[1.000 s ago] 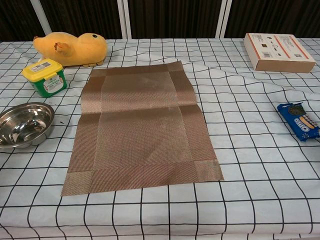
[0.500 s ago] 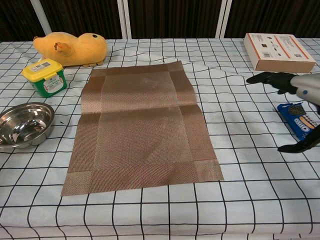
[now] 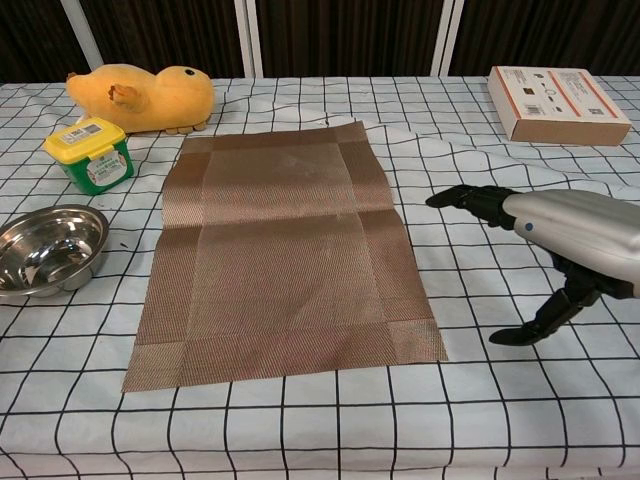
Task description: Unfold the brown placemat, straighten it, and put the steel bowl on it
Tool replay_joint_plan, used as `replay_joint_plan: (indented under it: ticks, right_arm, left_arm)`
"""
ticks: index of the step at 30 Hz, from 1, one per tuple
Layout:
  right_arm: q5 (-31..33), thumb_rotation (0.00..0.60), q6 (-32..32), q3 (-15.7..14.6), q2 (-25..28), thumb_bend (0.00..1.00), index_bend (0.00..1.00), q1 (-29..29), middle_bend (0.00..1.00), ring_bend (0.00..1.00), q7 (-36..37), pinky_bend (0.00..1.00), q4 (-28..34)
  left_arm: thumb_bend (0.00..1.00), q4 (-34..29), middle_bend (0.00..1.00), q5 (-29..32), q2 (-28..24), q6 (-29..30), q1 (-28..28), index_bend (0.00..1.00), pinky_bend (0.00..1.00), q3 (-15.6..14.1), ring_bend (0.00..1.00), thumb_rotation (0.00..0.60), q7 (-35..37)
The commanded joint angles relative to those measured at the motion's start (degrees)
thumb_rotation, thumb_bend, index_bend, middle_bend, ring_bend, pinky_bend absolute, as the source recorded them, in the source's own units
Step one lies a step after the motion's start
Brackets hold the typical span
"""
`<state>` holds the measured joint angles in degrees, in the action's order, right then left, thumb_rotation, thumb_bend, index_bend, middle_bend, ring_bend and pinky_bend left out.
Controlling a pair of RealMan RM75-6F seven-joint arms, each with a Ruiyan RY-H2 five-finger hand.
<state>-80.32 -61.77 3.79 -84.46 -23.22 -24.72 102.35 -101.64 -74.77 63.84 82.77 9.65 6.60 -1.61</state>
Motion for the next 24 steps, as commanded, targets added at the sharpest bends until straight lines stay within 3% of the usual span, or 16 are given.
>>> replay_joint_plan:
  ticks: [1, 24]
  right_arm:
    - [0.33, 0.600, 0.36, -0.47, -1.26, 0.07, 0.00, -0.37, 0.00, 0.01, -0.55, 0.16, -0.25]
    - [4.89, 0.600, 1.57, -0.72, -10.93, 0.13, 0.00, -2.09, 0.00, 0.01, -2.81, 0.16, -5.84]
  left_arm:
    - [0.04, 0.00, 0.05, 0.06, 0.01, -0.03, -0.05, 0.05, 0.03, 0.08, 0.00, 0.600, 0.05]
    - [0.04, -0.17, 0.05, 1.35, -0.26, -0.77, -0.21, 0.05, 0.03, 1.12, 0.00, 0.600, 0.78]
